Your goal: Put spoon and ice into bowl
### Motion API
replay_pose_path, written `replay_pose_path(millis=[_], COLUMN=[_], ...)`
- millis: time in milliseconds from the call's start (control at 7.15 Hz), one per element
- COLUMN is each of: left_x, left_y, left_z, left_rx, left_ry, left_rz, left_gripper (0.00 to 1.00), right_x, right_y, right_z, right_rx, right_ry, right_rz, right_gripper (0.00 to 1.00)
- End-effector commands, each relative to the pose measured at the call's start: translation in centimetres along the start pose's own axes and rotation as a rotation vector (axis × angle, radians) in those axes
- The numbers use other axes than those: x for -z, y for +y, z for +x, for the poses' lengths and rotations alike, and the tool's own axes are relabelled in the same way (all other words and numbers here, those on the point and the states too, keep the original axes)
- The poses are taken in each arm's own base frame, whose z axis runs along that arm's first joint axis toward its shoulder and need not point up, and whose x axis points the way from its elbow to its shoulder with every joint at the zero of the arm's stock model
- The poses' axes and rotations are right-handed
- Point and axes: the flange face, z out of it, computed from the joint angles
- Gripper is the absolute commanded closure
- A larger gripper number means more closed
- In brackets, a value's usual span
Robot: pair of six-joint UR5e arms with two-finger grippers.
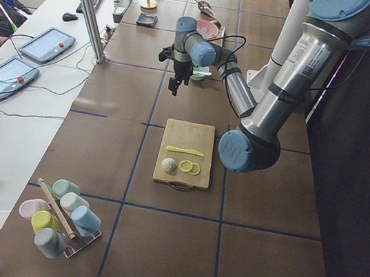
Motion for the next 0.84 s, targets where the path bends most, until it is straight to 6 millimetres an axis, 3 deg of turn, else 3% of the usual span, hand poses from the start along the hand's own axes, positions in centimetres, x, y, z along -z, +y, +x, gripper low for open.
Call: replay_pose_path(millis=[0,140,280,420,559,699], left_x=[4.1,4.8,4.3,2.7,-1.1,-2.2], left_y=[5.3,7.6,10.0,12.0,13.9,15.6], left_z=[-16.5,-22.4,-26.8,-30.9,-36.0,-38.4], left_rx=[0.047,0.063,0.074,0.111,0.163,0.158], left_ry=[0.047,0.030,0.022,0.022,0.021,0.013], left_rz=[0.029,0.040,0.032,0.012,-0.013,0.035], left_gripper=[0.00,0.00,0.00,0.00,0.00,0.00], right_x=[0.0,0.0,-0.1,0.0,0.0,0.0], right_y=[0.0,0.0,0.1,0.1,0.1,0.1], right_z=[0.0,0.0,0.1,0.1,0.0,0.0], right_rx=[-0.001,-0.001,-0.002,-0.002,-0.001,-0.001], right_ry=[0.000,0.000,0.000,0.000,-0.002,-0.002], right_rz=[0.000,0.000,-0.002,-0.001,-0.001,-0.001], right_gripper=[0.00,0.00,0.00,0.00,0.00,0.00])
